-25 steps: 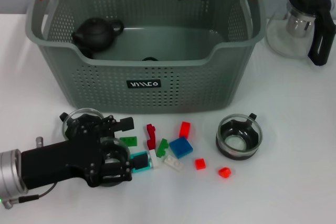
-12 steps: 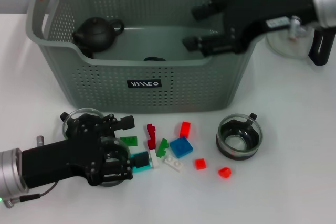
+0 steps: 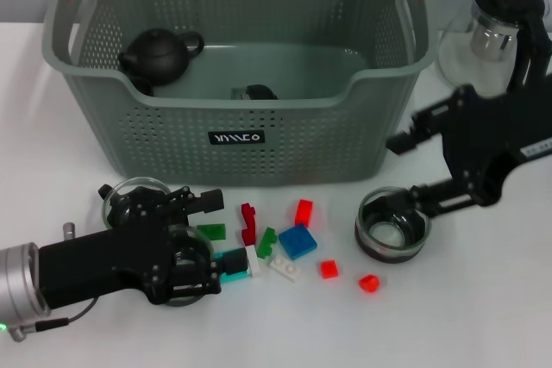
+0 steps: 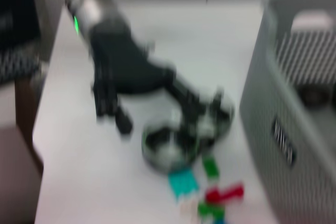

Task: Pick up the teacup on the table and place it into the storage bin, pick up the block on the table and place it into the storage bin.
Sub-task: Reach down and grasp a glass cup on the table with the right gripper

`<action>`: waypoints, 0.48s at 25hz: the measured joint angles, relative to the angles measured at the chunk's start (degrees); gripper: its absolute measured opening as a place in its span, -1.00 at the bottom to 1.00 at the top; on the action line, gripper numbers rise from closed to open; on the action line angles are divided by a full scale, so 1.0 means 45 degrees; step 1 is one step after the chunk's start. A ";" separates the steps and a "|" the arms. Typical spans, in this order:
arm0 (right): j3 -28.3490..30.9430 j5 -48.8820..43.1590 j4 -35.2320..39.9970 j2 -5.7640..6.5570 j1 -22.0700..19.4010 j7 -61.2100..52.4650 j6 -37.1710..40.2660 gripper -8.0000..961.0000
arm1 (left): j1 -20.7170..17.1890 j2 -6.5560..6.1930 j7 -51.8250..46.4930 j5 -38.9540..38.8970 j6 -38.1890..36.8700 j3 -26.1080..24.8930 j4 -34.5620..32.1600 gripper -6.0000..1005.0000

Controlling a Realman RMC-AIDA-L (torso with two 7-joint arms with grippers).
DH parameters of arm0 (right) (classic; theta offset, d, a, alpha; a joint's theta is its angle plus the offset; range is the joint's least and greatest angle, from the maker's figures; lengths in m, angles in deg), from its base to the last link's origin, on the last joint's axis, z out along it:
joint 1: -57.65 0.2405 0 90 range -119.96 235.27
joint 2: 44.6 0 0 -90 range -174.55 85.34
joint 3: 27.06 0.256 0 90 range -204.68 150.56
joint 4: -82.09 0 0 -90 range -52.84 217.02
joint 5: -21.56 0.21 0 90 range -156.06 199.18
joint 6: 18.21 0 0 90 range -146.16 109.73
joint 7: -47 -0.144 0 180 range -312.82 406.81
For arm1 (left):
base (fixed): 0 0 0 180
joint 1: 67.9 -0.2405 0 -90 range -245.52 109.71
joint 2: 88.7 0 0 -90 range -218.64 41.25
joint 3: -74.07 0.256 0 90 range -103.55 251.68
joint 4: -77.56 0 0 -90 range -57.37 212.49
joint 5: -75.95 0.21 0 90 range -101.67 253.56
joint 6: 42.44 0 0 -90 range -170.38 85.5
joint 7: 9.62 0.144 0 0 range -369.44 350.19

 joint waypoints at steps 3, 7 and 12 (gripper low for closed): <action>-0.0384 -0.1329 -0.0128 -0.0090 0.0255 -0.0283 0.0354 0.36 | -0.0024 0.0017 -0.0002 -0.0004 0.0003 0.0000 0.0001 0.82; -0.1321 -0.2112 -0.0432 -0.0107 0.0351 -0.0562 0.0453 0.36 | -0.0062 0.0042 -0.0008 -0.0006 0.0060 0.0000 0.0011 0.82; -0.2212 -0.2797 -0.1123 -0.0113 0.0482 -0.0721 -0.0028 0.36 | -0.0063 0.0046 -0.0028 -0.0006 0.0110 0.0000 0.0019 0.82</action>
